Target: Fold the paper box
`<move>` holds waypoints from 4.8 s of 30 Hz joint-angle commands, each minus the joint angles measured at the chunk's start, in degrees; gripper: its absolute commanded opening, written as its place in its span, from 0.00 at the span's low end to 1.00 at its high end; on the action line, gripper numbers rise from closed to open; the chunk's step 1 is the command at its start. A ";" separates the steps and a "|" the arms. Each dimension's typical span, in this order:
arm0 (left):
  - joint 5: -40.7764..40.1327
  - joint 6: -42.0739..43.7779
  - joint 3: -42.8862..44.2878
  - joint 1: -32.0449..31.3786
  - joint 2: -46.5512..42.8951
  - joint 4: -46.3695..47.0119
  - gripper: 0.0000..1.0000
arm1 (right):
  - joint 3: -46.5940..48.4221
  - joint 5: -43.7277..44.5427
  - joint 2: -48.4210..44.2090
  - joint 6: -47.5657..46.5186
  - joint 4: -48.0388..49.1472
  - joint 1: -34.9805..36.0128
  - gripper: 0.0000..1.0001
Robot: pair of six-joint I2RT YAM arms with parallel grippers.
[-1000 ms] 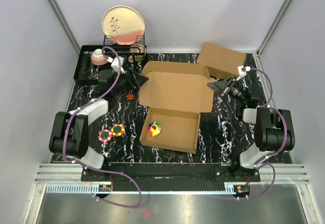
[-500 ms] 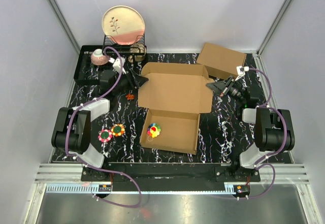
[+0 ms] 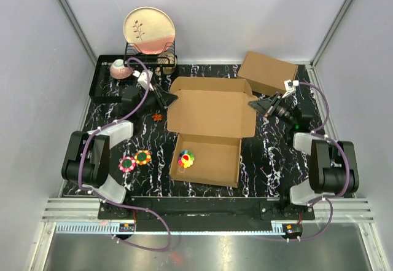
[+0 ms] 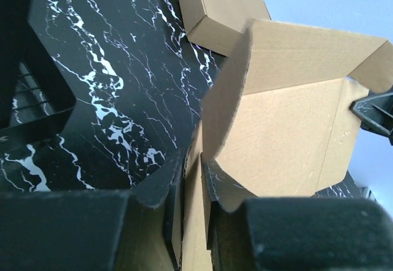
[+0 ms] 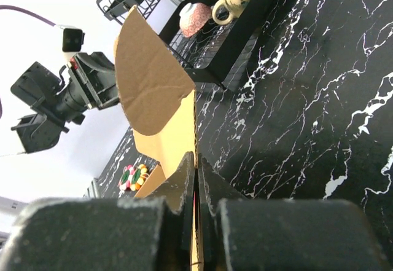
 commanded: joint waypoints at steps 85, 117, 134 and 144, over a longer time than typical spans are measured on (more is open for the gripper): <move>-58.76 29.10 -21.41 -36.80 -2.89 59.07 0.00 | -13.96 89.57 -11.60 -45.34 14.04 45.42 0.00; -66.49 39.99 -30.21 -49.63 -13.44 59.07 0.00 | -23.21 110.76 -21.16 -43.76 4.65 65.64 0.35; -61.76 43.27 -20.19 -37.25 -10.98 59.07 0.00 | -8.53 106.72 -30.94 -54.68 -11.74 61.88 0.58; -60.43 33.77 -14.21 -29.95 -2.81 59.16 0.00 | 3.34 98.81 -36.12 -48.69 -31.82 54.67 0.65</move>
